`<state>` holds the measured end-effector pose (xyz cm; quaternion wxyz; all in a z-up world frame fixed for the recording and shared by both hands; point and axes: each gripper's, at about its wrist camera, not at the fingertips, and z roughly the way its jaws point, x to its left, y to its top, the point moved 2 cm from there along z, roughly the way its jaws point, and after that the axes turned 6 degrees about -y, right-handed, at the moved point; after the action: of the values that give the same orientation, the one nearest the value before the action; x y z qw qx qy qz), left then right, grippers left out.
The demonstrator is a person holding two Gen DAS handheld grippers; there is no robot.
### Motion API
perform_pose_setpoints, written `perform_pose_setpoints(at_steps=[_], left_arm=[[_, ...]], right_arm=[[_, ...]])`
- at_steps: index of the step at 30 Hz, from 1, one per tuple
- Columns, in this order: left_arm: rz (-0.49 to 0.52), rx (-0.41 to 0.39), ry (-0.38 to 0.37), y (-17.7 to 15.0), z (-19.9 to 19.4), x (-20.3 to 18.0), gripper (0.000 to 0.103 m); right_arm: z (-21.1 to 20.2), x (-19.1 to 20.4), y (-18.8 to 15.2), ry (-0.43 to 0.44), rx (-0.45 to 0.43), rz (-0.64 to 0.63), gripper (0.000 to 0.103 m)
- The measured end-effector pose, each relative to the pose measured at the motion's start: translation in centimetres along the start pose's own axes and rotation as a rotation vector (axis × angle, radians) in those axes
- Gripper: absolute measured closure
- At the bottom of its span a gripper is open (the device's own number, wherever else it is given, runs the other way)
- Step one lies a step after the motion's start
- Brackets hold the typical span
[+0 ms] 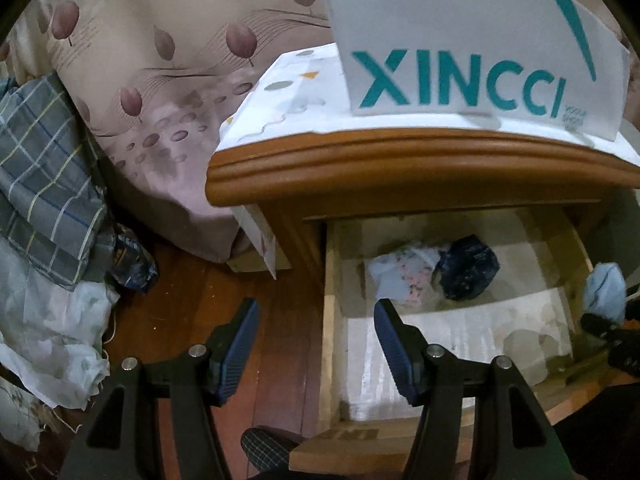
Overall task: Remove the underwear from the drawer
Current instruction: 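Carry the light blue sock toward the white box with the right gripper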
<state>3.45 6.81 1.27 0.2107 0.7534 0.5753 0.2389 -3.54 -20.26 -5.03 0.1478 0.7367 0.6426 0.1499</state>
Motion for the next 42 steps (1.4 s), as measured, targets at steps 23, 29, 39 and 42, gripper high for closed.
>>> perform_pose_setpoints(at_steps=[23,29,39,42], left_arm=[[-0.043,-0.012,-0.035,0.3,0.3,1.1,0.042],[-0.068,-0.009,-0.047,0.1,0.1,1.6,0.042],[-0.145,-0.003,-0.067,0.1,0.1,3.0,0.042],[-0.168,-0.002,-0.073,0.1,0.1,3.4,0.042]], right_arm=[[-12.8,0.7,4.9,0.009,-0.137,-0.057,0.054],[-17.4,1.5,7.8,0.004,-0.218,-0.087,0.054],[-20.9,2.0,13.6,-0.027,-0.286,-0.1,0.054],[-21.3,2.0,15.6,-0.034,-0.293,-0.09,0.054]])
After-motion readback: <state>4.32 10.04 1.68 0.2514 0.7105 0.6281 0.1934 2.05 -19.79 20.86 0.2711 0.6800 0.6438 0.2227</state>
